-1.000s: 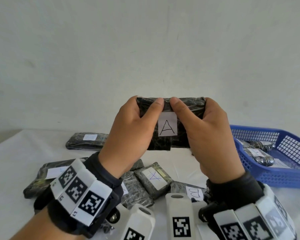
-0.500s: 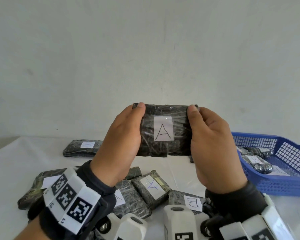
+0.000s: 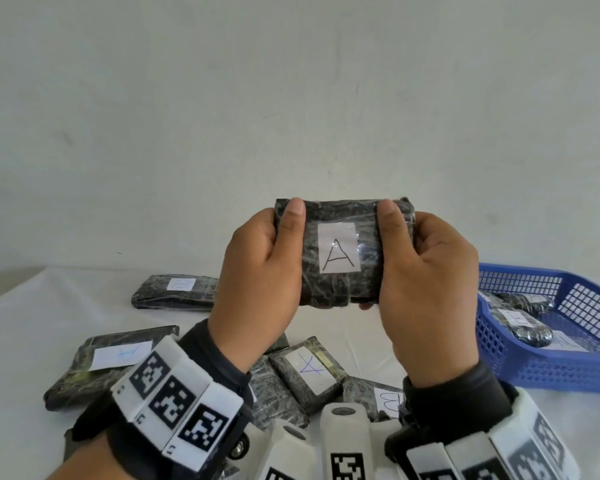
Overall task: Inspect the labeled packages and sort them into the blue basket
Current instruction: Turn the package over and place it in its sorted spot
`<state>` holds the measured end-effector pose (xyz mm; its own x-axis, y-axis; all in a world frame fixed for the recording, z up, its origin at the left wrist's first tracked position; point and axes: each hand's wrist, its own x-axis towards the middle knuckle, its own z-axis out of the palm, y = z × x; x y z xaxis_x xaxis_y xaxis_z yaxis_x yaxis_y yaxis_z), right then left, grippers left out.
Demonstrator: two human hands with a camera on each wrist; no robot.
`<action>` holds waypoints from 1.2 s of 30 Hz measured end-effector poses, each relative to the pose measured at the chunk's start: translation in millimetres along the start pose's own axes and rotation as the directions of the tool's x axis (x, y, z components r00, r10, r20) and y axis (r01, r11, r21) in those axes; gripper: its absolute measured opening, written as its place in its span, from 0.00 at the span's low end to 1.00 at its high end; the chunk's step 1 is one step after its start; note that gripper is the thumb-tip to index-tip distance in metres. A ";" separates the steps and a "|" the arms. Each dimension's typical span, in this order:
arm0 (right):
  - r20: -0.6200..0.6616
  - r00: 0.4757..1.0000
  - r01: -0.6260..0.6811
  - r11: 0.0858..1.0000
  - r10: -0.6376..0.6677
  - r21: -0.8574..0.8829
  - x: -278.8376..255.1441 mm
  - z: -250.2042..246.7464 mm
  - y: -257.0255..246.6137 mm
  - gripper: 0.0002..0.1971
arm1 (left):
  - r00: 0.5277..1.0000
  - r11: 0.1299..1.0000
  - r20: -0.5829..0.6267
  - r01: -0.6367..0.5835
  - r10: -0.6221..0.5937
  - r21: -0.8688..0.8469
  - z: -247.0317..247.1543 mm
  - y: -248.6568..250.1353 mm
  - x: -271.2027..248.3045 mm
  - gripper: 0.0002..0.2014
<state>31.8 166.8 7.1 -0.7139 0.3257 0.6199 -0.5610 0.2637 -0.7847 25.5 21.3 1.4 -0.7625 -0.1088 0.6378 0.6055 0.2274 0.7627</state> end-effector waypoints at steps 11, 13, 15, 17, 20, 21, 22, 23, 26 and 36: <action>0.039 0.996 0.078 0.990 -0.074 -0.121 -1.4 -4.2 -8.7 0.29 | 0.994 0.995 -0.041 -0.097 0.098 0.028 5.1 5.3 -6.2 0.23; 0.057 0.997 0.067 0.988 -0.060 -0.137 -1.1 -5.2 -7.6 0.30 | 0.997 0.997 -0.027 -0.071 0.072 0.005 5.8 3.7 -6.6 0.23; 0.064 0.996 0.069 0.989 -0.061 -0.131 -0.4 -5.2 -5.6 0.30 | 0.998 0.998 -0.022 -0.058 0.058 -0.002 4.7 2.5 -6.8 0.21; 0.061 0.997 0.062 0.990 -0.055 -0.129 -0.1 -4.9 -5.0 0.31 | 0.999 0.999 -0.010 -0.038 0.038 -0.023 4.4 2.1 -7.0 0.18; 0.065 0.997 0.053 0.992 -0.046 -0.117 -0.2 -4.5 -4.5 0.30 | 1.000 0.996 0.019 -0.004 0.005 -0.085 4.0 3.5 -7.0 0.14; 0.066 0.997 0.052 0.993 -0.046 -0.104 -0.1 -4.3 -4.3 0.30 | 1.000 0.996 0.027 -0.008 0.010 -0.087 4.1 4.3 -7.1 0.15; 0.067 0.997 0.050 0.994 -0.044 -0.093 0.1 -4.3 -4.3 0.30 | 0.999 0.996 0.033 -0.010 0.013 -0.090 4.3 5.1 -7.3 0.16; 0.066 0.997 0.046 0.995 -0.040 -0.088 0.5 -4.5 -4.3 0.30 | 0.999 0.995 0.036 -0.002 0.006 -0.104 4.6 5.3 -7.1 0.15; 0.084 0.996 0.018 0.998 -0.013 -0.062 0.9 -5.8 -4.8 0.26 | 0.996 0.986 0.084 0.046 -0.033 -0.158 3.6 6.8 -6.2 0.11; 0.150 0.989 -0.005 1.000 0.003 0.011 3.0 -9.0 -2.8 0.15 | 0.974 0.928 0.173 0.197 -0.148 -0.316 -4.1 8.0 -1.5 0.08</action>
<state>35.0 175.2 11.2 -0.7704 0.1864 0.6097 -0.5622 0.2524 -0.7875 32.4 19.4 7.0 -0.8716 0.0280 0.4895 0.4836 -0.1157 0.8676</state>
